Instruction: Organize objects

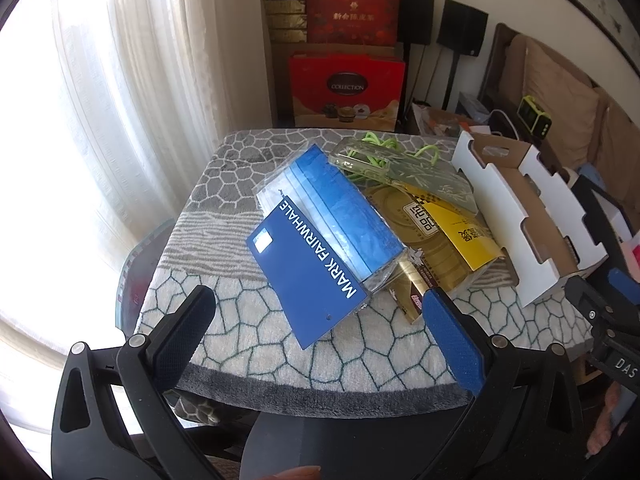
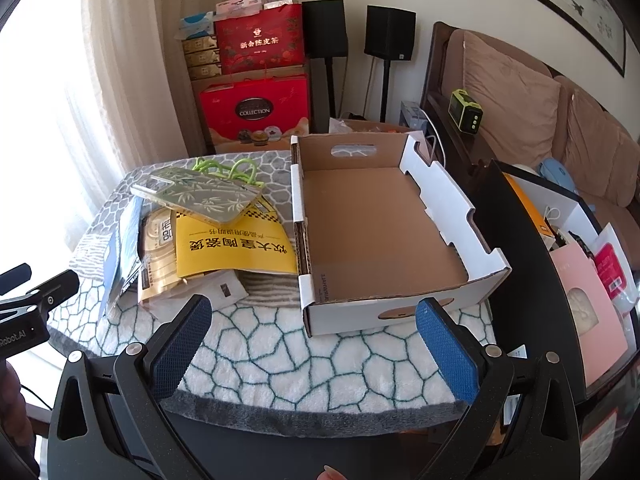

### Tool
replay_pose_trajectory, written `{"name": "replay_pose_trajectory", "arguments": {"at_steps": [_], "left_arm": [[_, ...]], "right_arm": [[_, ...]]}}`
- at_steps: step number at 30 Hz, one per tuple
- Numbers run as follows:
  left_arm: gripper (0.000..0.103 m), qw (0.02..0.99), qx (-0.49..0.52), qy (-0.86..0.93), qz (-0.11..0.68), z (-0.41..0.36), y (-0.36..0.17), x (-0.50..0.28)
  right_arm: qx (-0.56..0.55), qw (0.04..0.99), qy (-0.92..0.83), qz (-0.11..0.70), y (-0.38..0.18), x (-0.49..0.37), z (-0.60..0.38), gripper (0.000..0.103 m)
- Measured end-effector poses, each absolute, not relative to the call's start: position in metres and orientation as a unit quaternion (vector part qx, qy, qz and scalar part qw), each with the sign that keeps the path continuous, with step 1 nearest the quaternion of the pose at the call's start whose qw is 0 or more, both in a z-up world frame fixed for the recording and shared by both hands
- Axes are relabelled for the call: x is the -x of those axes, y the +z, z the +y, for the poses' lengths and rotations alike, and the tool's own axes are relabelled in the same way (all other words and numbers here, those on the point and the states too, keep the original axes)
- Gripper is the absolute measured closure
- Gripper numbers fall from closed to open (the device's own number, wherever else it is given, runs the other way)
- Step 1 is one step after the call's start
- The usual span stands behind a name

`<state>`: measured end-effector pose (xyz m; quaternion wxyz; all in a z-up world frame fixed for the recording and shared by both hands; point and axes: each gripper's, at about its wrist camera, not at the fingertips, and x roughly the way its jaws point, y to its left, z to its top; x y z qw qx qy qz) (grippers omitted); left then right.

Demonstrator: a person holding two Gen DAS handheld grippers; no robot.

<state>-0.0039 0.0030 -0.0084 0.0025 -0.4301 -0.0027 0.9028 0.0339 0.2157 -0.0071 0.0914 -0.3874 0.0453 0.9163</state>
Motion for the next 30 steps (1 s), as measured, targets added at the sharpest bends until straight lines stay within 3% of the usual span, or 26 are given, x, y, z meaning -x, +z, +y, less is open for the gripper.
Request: {"name": "replay_pose_trajectory", "arguments": {"at_steps": [30], "left_arm": [[0.0,0.005,0.43,0.903,-0.001,0.0046,-0.0059,0.0027]], "right_arm": [[0.386,0.094,0.917,0.042,-0.006,-0.0334,0.2157,0.0]]}}
